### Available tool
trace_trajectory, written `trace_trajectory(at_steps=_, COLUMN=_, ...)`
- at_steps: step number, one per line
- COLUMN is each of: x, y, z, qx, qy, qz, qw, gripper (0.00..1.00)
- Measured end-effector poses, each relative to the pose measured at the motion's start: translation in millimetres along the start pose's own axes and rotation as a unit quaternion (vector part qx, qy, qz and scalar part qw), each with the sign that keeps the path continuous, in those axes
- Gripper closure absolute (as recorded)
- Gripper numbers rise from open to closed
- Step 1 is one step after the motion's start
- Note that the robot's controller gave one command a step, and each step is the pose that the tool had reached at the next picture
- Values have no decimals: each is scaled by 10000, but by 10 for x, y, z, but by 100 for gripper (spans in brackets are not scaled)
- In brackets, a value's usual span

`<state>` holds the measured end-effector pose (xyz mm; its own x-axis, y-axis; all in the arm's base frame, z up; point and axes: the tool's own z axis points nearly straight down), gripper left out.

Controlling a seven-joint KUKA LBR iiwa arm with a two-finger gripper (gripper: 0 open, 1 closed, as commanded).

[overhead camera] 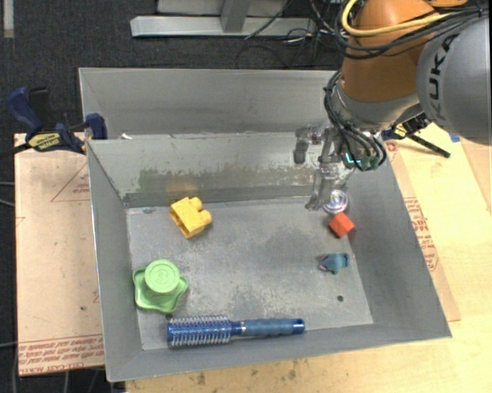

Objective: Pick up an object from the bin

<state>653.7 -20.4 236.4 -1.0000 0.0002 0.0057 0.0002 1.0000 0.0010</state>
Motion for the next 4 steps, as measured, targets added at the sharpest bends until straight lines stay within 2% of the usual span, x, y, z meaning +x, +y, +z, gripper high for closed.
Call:
trace_trajectory(at_steps=1, x=689, y=-1090, z=1708, qx=-10, qy=1, qz=435, qw=9991, gripper=0)
trace_trajectory(at_steps=2, x=979, y=-1236, z=1360, qx=-5, qy=-33, qz=788, qw=9969, gripper=0)
trace_trajectory(at_steps=3, x=1064, y=-1282, z=1370, qx=-22, qy=-39, qz=644, qw=9979, gripper=0)
trace_trajectory(at_steps=4, x=1071, y=-1323, z=1677, qx=2, qy=-32, qz=-1271, qw=9919, gripper=0)
